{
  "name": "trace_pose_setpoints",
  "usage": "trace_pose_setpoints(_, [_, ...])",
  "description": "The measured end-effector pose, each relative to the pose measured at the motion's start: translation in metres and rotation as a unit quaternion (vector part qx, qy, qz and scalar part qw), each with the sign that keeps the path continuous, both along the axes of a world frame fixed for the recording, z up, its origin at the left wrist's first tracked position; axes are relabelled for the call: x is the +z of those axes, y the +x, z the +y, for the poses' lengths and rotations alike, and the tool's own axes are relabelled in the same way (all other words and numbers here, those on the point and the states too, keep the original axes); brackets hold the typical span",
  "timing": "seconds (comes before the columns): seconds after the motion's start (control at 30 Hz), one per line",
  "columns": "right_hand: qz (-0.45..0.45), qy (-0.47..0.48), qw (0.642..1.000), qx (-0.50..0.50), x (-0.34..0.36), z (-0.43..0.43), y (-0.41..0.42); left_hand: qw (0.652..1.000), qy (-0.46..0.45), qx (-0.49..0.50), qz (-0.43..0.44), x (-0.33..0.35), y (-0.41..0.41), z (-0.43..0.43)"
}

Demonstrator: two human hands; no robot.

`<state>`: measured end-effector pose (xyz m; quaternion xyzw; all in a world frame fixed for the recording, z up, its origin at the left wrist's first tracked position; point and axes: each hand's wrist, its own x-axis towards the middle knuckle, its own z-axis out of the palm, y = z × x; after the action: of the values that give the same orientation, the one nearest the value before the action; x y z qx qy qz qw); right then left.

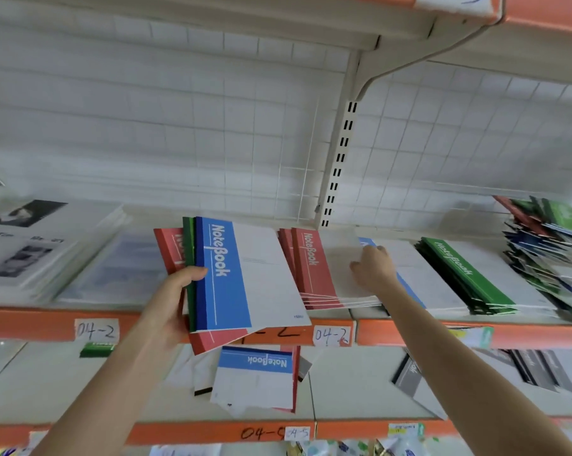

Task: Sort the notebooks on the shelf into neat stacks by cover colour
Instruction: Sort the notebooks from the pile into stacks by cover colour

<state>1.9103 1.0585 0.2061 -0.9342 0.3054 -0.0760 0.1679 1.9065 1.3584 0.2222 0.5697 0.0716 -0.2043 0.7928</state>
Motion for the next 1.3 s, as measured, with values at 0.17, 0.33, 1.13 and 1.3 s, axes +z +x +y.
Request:
trace_pose_setpoints(0.17, [0.015, -0.076, 0.997, 0.015, 0.005, 0.018, -0.003, 1.000, 0.002, -0.005, -0.005, 0.000, 0.002, 0.001])
trace_pose_setpoints(0.33, [-0.035, 0.234, 0.966, 0.107, 0.025, 0.070, -0.017, 1.000, -0.014, -0.007, -0.027, 0.001, 0.005, -0.013])
trace_pose_setpoints(1.13, [-0.127, 0.166, 0.977, -0.045, 0.049, -0.101, -0.074, 0.997, -0.033, -0.057, -0.031, 0.006, 0.002, -0.146])
trace_pose_setpoints(1.3, [-0.088, 0.126, 0.986, -0.065, 0.041, -0.133, -0.078, 0.998, -0.021, -0.053, -0.027, 0.004, 0.002, -0.150])
